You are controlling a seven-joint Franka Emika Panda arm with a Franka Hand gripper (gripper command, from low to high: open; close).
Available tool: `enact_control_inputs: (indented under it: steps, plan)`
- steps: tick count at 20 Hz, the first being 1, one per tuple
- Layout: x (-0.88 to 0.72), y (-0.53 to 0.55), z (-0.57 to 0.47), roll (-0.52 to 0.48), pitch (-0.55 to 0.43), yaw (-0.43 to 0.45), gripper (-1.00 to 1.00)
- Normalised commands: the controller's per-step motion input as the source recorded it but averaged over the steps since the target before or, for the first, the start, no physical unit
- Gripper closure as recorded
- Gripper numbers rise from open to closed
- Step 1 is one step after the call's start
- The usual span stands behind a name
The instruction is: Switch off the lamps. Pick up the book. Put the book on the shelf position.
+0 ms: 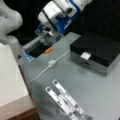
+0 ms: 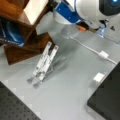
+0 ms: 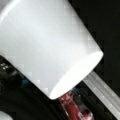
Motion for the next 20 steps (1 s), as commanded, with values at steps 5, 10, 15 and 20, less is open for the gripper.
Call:
enact_control_inputs:
  steps: [5,10,15,20]
  plan:
    - [0.15,0.06,-0.04,0.772,-0.384,-0.175,-1.0]
    - [-0.13,0.04,-0.08,0.521,-0.339,0.015,-1.0]
    - [-0.32,0.12,-0.29,0.332,-0.395,0.078,-1.0]
    - [-0.42,0.14,-0.39,0.302,-0.449,0.04,-1.0]
